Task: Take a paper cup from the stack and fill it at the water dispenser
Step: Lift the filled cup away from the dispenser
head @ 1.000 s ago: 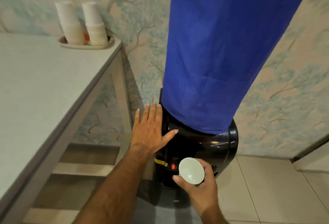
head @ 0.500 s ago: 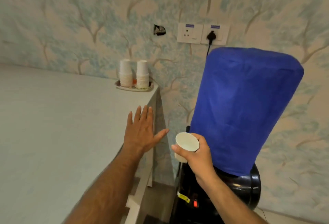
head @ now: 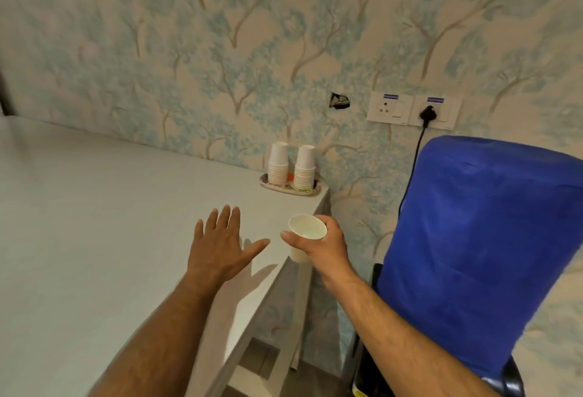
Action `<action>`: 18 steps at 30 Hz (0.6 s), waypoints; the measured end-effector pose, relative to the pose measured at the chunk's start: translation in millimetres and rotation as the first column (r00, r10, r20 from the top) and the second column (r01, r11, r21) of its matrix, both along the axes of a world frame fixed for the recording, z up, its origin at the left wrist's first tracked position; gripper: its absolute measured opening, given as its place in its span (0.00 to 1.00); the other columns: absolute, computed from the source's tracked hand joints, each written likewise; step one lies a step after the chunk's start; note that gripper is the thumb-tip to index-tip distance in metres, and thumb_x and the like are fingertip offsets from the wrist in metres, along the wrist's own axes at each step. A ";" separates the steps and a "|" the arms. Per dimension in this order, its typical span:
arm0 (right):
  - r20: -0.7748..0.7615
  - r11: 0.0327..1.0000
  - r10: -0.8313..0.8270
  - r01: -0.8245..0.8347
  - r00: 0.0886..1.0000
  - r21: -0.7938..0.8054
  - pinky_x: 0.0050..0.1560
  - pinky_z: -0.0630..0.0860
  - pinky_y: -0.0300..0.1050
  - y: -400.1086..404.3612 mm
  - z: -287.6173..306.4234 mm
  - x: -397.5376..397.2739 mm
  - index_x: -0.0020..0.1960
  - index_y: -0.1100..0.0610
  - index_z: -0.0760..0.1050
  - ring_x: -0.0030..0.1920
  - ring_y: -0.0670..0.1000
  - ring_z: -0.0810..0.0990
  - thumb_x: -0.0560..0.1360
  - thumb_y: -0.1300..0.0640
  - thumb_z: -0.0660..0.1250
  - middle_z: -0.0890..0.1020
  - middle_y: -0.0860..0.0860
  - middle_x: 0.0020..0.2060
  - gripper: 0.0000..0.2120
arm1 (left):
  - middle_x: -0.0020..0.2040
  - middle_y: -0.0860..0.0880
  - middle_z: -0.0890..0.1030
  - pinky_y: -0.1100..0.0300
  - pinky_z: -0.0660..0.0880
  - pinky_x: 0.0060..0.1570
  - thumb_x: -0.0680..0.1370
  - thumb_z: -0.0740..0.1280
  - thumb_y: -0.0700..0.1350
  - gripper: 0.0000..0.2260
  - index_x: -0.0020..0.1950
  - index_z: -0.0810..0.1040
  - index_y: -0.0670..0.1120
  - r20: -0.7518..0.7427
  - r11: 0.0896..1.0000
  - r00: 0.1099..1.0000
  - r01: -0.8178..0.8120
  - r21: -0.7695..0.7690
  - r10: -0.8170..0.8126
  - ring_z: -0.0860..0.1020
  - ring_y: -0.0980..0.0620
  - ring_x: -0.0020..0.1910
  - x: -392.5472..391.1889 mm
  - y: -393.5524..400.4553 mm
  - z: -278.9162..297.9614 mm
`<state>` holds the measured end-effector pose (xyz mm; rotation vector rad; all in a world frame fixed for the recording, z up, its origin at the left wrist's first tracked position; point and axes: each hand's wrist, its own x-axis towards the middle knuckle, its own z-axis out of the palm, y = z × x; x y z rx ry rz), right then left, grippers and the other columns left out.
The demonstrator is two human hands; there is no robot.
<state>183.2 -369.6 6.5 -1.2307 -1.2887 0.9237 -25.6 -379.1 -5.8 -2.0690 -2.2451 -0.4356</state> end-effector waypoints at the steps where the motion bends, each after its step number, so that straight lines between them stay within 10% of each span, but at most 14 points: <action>1: -0.004 1.000 0.019 -0.019 1.000 -0.008 0.53 0.79 0.47 1.6 0.7 -7.9 0.59 0.48 0.72 0.54 0.48 0.80 0.52 0.44 0.85 0.81 0.45 0.53 0.39 | 0.84 0.46 0.45 0.41 0.45 0.80 0.67 0.38 0.79 0.52 0.83 0.43 0.48 0.006 1.000 1.000 -0.013 -0.005 0.013 0.44 0.44 0.82 -7.6 -3.9 0.7; 18: 0.095 0.974 0.212 -0.203 0.973 -0.096 0.56 0.80 0.52 -3.1 -7.1 -98.1 0.60 0.48 0.70 0.56 0.52 0.78 0.54 0.42 0.84 0.79 0.47 0.56 0.40 | 0.84 0.48 0.46 0.41 0.44 0.79 0.67 0.41 0.79 0.51 0.83 0.44 0.49 0.044 0.980 0.982 -0.177 -0.089 0.181 0.44 0.46 0.83 -91.4 -58.9 -13.4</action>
